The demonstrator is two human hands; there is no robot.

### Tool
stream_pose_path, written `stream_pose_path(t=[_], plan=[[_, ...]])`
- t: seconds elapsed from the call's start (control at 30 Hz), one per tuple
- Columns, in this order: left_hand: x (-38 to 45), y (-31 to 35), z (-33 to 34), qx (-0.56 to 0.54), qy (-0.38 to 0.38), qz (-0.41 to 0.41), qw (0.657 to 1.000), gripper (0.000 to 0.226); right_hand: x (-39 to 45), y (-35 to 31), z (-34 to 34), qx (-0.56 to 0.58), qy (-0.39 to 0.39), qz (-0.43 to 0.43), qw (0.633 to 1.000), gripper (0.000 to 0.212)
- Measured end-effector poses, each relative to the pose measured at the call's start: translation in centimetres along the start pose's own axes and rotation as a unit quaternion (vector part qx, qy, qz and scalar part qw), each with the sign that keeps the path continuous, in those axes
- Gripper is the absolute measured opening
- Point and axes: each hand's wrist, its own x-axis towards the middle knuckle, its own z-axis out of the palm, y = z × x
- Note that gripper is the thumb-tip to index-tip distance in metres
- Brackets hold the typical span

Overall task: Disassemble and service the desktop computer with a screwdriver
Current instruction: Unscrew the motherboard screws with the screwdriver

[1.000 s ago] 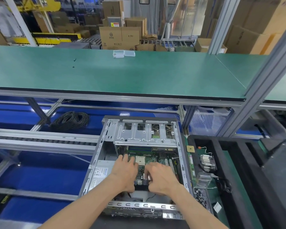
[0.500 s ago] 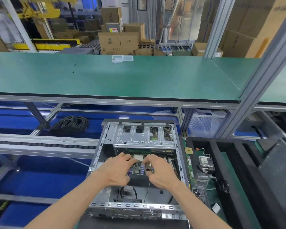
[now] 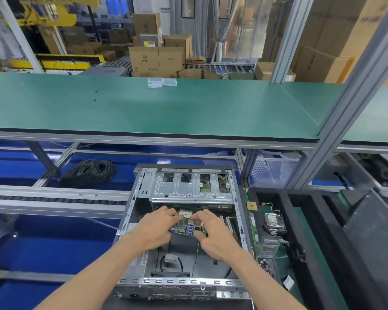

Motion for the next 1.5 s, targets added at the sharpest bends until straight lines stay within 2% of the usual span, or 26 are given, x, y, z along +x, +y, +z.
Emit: stream_pose_path(t=[0.13,0.23,0.3,0.4,0.57,0.7,0.9,1.03,1.13,1.2,1.27,1.37,1.5], plan=[[-0.2,-1.4,0.0,-0.032,0.016,0.018,0.999,0.075,-0.4,-0.4,0.8,-0.007,0.026,-0.036,0.999,0.039],[-0.6,-2.4,0.4,-0.061,0.034,0.029,0.997,0.072,-0.7,-0.2,1.6,-0.083,0.034,-0.059,0.994,0.058],[-0.7,-2.8,0.7,-0.074,0.044,0.032,0.996,0.07,-0.7,0.2,1.9,-0.15,0.027,-0.047,0.987,0.071],[-0.6,-3.2,1.0,-0.092,0.05,0.031,0.994,0.068,-0.8,0.8,2.1,-0.17,0.012,0.003,0.985,0.082],[-0.8,-3.2,1.3,-0.114,0.074,0.028,0.99,0.066,-1.5,-0.1,3.1,-0.204,0.06,0.018,0.977,0.064],[-1.0,-3.0,1.4,-0.124,0.097,0.021,0.987,0.065,-1.1,-1.3,3.5,-0.112,0.08,0.047,0.989,0.06],[-1.4,-2.6,1.3,-0.127,0.106,0.008,0.986,0.065,-1.1,-2.4,3.6,0.013,0.106,0.068,0.992,0.042],[-1.4,-2.6,1.2,-0.123,0.102,0.004,0.987,0.066,-1.2,-2.2,3.0,0.089,0.151,0.065,0.982,0.017],[-1.4,-2.6,1.3,-0.119,0.102,0.002,0.988,0.066,-0.7,-2.2,2.2,0.118,0.143,0.094,0.978,0.003],[-1.4,-2.6,1.3,-0.117,0.1,0.0,0.988,0.066,-0.5,-2.3,1.9,0.083,0.137,0.079,0.984,0.009],[-1.4,-2.6,1.3,-0.114,0.101,-0.001,0.988,0.066,-0.6,-2.5,2.0,-0.013,0.14,0.037,0.989,0.014],[-1.4,-2.5,1.2,-0.108,0.1,-0.001,0.989,0.066,-1.1,-2.5,2.1,-0.157,0.178,-0.02,0.971,0.018],[-1.5,-2.3,1.0,-0.104,0.095,-0.005,0.99,0.067,-1.6,-2.4,1.9,-0.229,0.205,-0.093,0.947,0.019]])
